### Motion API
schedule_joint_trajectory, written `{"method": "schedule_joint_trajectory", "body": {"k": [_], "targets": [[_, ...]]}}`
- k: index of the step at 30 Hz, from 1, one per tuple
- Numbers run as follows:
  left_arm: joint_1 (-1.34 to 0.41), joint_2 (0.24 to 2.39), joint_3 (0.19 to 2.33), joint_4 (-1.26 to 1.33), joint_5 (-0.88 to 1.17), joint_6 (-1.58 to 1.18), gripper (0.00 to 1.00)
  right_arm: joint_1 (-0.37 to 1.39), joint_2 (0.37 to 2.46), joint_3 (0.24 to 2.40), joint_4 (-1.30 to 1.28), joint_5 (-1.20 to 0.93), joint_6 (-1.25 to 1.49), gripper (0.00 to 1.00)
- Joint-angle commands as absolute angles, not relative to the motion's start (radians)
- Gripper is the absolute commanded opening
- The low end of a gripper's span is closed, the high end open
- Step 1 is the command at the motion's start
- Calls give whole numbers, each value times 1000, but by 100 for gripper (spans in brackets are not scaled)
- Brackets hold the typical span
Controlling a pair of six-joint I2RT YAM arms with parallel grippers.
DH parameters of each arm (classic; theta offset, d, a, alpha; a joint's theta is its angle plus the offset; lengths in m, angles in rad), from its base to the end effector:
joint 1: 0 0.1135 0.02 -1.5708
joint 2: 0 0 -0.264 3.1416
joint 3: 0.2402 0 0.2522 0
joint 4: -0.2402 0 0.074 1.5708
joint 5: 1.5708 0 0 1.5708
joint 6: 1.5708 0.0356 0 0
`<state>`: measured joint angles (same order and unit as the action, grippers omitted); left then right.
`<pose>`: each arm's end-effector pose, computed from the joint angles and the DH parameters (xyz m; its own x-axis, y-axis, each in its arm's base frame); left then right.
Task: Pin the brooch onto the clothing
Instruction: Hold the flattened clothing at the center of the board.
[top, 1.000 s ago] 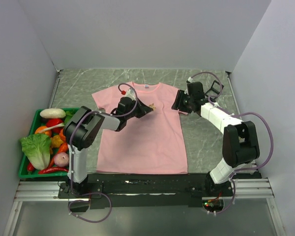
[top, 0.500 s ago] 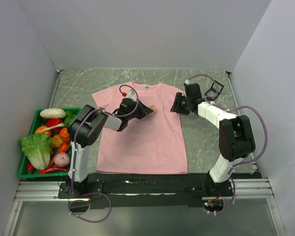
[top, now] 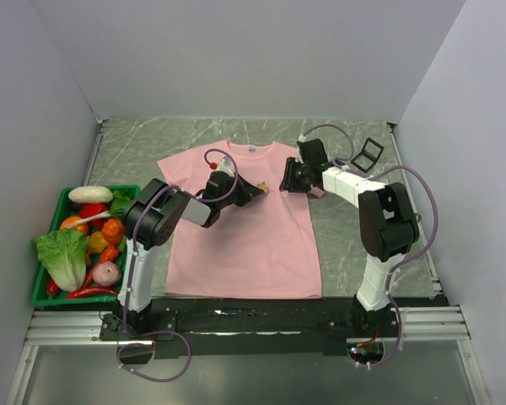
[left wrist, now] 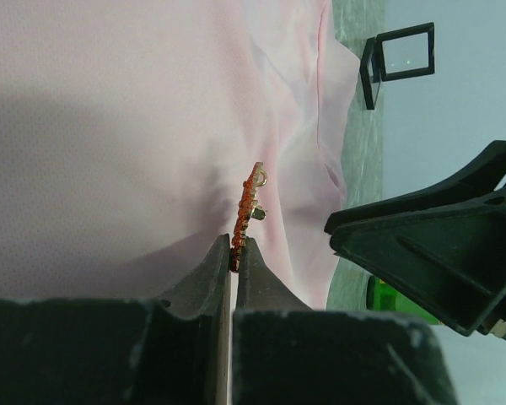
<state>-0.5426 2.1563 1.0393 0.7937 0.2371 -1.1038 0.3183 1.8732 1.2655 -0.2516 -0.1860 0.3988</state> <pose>0.3641 -0.2293 0.1052 -0.7410 -0.5667 -0.3602 0.0689 0.4695 -0.8803 0.3827 0.1330 0.1924 -0.8269 0.1294 -0.5473 -0.1098 0.9174 0.3826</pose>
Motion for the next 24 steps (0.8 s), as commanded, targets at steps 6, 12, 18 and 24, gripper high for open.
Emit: {"method": "schedule_joint_trajectory", "body": {"k": [6, 12, 18, 24], "targets": [[-541, 2186, 1069, 899, 245, -1147, 1, 339, 1965, 1370, -271, -196, 393, 43], [-541, 2194, 1071, 897, 239, -1144, 1, 350, 2011, 1411, -284, -201, 391, 40], [-541, 2204, 1075, 891, 238, -1149, 1, 353, 2045, 1437, -310, -173, 391, 36], [-537, 2192, 1046, 934, 239, -1170, 1, 353, 2056, 1433, -314, -153, 410, 26]]}}
